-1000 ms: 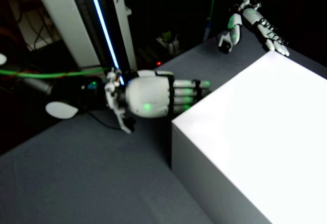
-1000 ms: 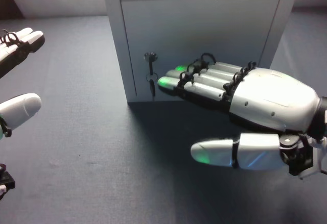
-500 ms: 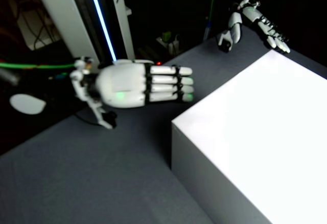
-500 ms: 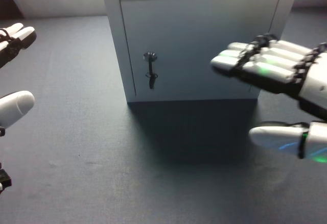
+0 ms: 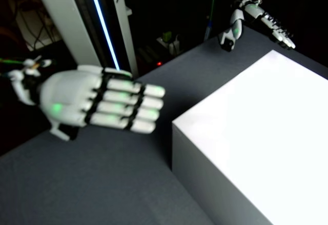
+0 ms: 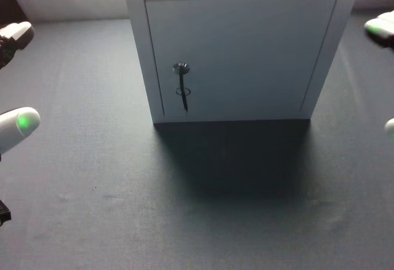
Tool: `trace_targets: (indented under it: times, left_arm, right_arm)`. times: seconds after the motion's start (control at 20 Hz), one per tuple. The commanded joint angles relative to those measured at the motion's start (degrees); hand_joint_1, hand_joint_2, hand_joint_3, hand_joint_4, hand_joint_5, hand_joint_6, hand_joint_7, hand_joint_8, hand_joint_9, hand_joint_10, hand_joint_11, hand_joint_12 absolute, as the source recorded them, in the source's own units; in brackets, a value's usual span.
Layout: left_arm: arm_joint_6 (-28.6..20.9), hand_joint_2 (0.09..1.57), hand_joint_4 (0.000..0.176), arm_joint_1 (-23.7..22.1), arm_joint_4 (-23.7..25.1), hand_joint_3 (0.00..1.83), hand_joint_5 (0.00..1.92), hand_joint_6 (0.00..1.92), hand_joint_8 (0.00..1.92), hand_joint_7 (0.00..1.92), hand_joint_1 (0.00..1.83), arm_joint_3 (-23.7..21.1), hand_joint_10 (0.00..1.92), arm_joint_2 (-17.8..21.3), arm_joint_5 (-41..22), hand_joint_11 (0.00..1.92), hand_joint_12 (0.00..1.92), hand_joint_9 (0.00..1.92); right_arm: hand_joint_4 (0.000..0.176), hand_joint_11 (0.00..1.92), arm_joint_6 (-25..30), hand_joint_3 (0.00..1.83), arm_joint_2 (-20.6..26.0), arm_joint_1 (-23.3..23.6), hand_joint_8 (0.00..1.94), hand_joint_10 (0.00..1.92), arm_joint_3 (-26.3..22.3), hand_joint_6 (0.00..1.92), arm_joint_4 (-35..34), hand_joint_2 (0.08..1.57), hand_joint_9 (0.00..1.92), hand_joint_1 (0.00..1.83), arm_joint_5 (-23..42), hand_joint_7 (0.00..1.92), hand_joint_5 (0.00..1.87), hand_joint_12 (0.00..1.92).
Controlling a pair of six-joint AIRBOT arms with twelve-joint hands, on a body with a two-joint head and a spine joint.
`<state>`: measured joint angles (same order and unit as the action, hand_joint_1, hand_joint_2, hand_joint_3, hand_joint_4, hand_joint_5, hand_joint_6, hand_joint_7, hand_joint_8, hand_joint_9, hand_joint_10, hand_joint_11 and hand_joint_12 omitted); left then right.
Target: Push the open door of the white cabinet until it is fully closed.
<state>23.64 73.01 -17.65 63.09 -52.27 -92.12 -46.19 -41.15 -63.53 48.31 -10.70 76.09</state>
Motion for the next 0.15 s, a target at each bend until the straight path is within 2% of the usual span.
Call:
trace_targets:
  times: [0.0, 0.1]
  left_arm:
    - [-0.02, 1.34, 0.058, -0.56, -1.15, 0.0, 0.0, 0.0, 0.0, 0.0, 0.16, 0.19, 0.0, 0.47, -7.17, 0.0, 0.0, 0.0]
    - [0.08, 1.32, 0.051, -0.96, -1.15, 0.0, 0.0, 0.0, 0.0, 0.0, 0.16, 0.3, 0.0, 0.56, -7.17, 0.0, 0.0, 0.0]
  right_arm:
    - [0.0, 0.0, -0.04, 0.0, 0.56, -0.77, 0.0, 0.0, -0.2, 0.0, -2.1, 1.28, 0.0, 0.13, 10.06, 0.0, 0.0, 0.0]
    - [0.0, 0.0, -0.47, 0.0, 1.4, -4.98, 0.0, 0.0, -0.57, 0.0, -6.55, 1.29, 0.0, 0.23, 13.6, 0.0, 0.0, 0.0]
